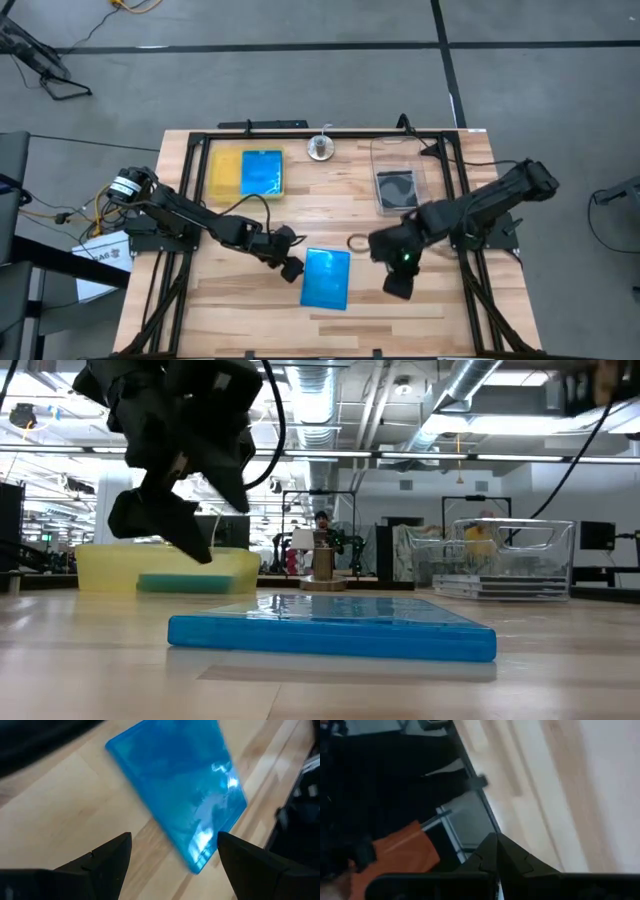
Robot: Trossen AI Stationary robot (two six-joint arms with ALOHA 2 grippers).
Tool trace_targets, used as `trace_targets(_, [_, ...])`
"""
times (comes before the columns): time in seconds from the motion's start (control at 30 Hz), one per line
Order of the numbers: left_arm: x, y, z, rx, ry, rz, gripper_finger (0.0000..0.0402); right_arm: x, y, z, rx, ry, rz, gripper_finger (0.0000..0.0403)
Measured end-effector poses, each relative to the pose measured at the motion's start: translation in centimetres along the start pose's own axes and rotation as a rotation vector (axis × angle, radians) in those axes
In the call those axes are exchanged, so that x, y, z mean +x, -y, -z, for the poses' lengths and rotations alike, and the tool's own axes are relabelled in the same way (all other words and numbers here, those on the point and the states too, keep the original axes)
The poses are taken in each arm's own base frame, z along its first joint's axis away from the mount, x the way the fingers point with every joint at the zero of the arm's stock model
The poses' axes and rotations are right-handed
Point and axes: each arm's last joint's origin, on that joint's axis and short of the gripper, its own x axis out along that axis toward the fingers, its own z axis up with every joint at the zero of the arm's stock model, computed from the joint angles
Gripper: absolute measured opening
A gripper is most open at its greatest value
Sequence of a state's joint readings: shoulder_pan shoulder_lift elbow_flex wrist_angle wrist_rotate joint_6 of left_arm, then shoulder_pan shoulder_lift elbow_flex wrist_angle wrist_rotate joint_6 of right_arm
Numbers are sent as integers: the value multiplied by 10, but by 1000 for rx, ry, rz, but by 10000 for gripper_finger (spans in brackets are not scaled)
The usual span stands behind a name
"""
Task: Pick & place jewel cases by type
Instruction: Put the blue CD case into the yellow bin
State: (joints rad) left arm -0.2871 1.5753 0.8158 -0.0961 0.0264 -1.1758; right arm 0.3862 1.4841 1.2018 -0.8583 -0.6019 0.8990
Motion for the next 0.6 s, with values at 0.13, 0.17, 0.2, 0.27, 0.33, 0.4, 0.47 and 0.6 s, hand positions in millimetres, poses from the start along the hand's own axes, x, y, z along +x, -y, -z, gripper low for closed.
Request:
trace_targets(0.13, [0,2,-1,-9,15,22,286,-57,-21,4,-55,81,-50,0])
trace_targets(0.17, [0,3,-2,-9,19,26,286,-73,-26,6,-59,107,-65,0])
trace_targets(0.2, [0,4,-2,-9,24,30,286,-89,-32,6,-78,150,-94,0])
trace_targets(0.27, [0,5,-3,-10,33,44,286,-120,-39,10,-88,221,-133,0])
trace_targets(0.33, [-1,5,-3,-13,42,41,286,-151,-48,12,-121,322,-197,0])
trace_targets(0.4, [-1,6,-3,-18,44,46,286,-180,-53,19,-147,414,-244,0])
trace_targets(0.47, [-1,6,-4,-20,45,49,286,-207,-60,23,-195,521,-303,0])
trace_targets(0.6, [-1,7,-3,-24,33,60,286,-243,-67,39,-241,646,-357,0])
